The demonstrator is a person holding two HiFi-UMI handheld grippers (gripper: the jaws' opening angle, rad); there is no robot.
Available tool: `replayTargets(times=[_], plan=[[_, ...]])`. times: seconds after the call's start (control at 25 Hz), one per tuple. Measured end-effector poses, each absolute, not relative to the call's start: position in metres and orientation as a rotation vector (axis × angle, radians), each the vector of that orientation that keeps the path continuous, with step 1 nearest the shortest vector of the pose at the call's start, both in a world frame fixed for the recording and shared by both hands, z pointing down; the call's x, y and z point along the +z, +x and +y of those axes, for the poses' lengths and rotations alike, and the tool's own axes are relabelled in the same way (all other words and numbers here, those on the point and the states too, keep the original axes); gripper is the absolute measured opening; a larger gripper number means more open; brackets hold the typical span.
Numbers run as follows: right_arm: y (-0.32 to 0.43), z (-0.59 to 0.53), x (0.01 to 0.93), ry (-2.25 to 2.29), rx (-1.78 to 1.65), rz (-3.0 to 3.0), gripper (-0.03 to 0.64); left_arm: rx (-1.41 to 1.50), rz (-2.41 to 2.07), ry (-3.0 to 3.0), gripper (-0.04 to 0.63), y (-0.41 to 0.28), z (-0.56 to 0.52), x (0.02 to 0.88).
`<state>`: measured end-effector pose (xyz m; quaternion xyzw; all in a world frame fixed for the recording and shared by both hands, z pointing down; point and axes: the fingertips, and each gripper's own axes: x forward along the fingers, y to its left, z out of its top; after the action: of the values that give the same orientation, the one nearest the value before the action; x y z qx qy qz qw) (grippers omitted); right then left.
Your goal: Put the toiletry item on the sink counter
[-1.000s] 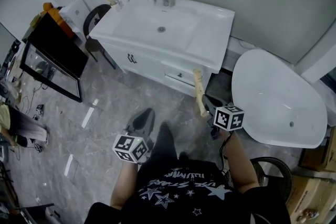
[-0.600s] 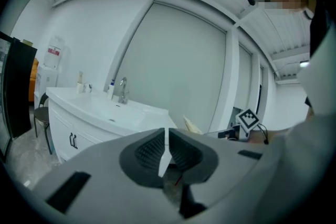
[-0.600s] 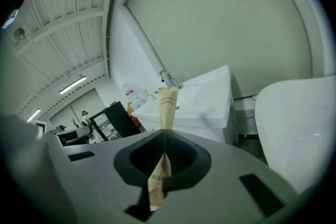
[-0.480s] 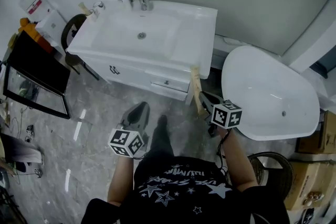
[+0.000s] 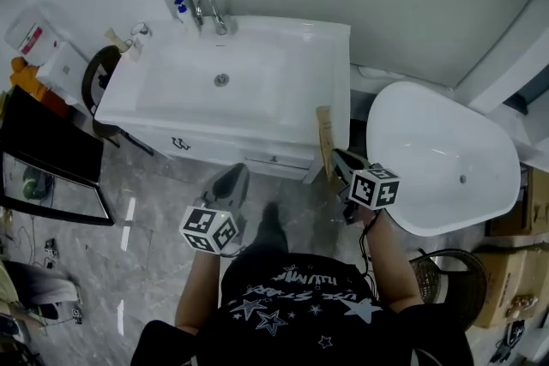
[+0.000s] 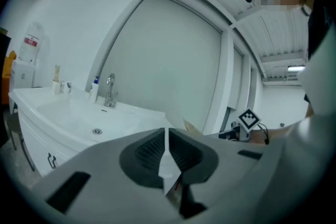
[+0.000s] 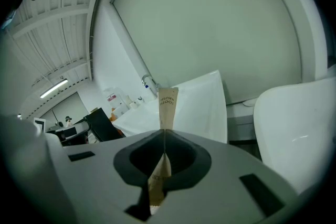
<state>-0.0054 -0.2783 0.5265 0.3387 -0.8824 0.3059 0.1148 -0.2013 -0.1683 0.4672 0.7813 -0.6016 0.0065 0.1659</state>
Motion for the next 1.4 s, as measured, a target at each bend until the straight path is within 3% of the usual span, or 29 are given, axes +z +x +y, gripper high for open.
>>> replayTargets(times=[1.4], plan=[[-0.071,-0.462,0.566,1.395,0.920,-2.319,0.020,0.211,-1.453,2.339,0.021,-0.280,-0.381,0.507]])
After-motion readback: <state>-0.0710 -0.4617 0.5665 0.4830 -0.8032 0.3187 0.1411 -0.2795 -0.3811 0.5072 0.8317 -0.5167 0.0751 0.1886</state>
